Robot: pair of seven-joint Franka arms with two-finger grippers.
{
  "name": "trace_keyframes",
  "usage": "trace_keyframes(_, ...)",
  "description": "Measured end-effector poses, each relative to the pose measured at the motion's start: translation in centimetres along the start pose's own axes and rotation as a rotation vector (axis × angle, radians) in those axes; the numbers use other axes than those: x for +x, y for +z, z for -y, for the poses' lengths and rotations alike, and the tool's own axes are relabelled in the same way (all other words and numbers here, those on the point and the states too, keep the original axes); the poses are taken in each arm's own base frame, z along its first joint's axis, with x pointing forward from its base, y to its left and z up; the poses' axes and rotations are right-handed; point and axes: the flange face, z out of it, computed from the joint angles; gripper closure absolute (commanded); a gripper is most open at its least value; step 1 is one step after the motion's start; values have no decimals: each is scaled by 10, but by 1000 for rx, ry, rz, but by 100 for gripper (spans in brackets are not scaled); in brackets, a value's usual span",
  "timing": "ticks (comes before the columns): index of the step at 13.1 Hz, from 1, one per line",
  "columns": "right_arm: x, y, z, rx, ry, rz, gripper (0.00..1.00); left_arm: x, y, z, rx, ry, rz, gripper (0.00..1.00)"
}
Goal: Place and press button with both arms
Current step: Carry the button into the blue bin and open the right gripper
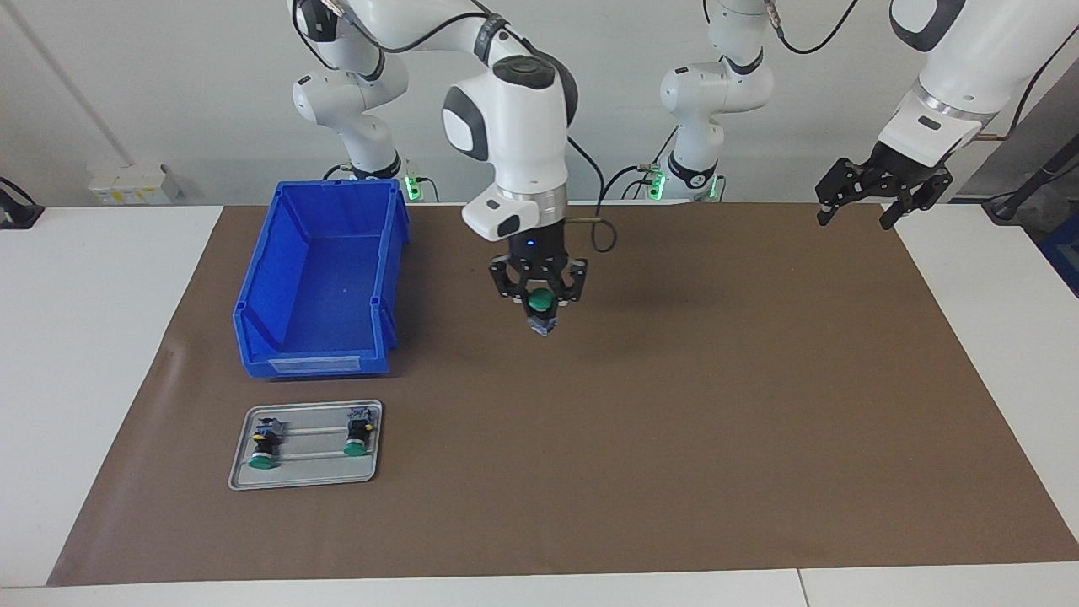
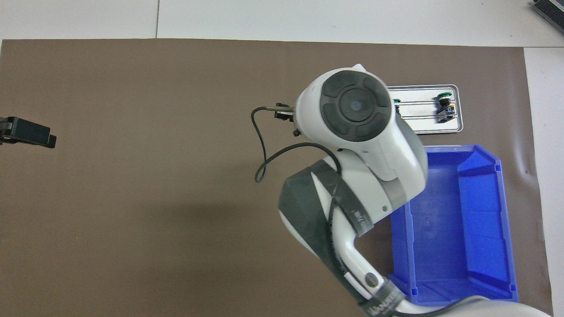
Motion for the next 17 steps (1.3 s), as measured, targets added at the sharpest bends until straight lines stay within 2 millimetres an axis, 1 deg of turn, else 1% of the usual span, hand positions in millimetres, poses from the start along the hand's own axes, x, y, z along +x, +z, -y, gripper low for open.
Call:
trace_keyframes(1, 12, -10, -39, 2, -19, 25, 100, 0, 0, 0, 0, 0, 0, 0)
trace_keyframes(2, 21, -18, -82, 12, -49, 55, 100, 0, 0, 0, 0, 0, 0, 0)
trace_keyframes(3, 29, -24, -128, 17, -79, 82, 100, 0, 0, 0, 0, 0, 0, 0)
trace_keyframes(4, 31, -23, -174, 20, -109, 107, 100, 0, 0, 0, 0, 0, 0, 0)
trace_keyframes(5, 27, -15, -214, 17, -133, 135, 100, 0, 0, 0, 0, 0, 0, 0)
trace_keyframes(6, 19, -2, -247, 15, -158, 159, 100, 0, 0, 0, 0, 0, 1, 0)
trace_keyframes(8, -3, 29, -298, 16, -202, 179, 100, 0, 0, 0, 0, 0, 0, 0)
trace_keyframes(9, -17, 41, -316, 22, -211, 188, 100, 0, 0, 0, 0, 0, 0, 0)
trace_keyframes(10, -30, 52, -328, 24, -215, 191, 100, 0, 0, 0, 0, 0, 0, 0)
trace_keyframes(11, -42, 63, -334, 22, -215, 186, 100, 0, 0, 0, 0, 0, 1, 0)
trace_keyframes(14, -73, 107, -342, 16, -214, 151, 100, 0, 0, 0, 0, 0, 1, 0)
trace_keyframes(16, -85, 126, -346, 12, -208, 161, 100, 0, 0, 0, 0, 0, 1, 0)
trace_keyframes(17, -87, 132, -349, 10, -203, 160, 100, 0, 0, 0, 0, 0, 0, 0)
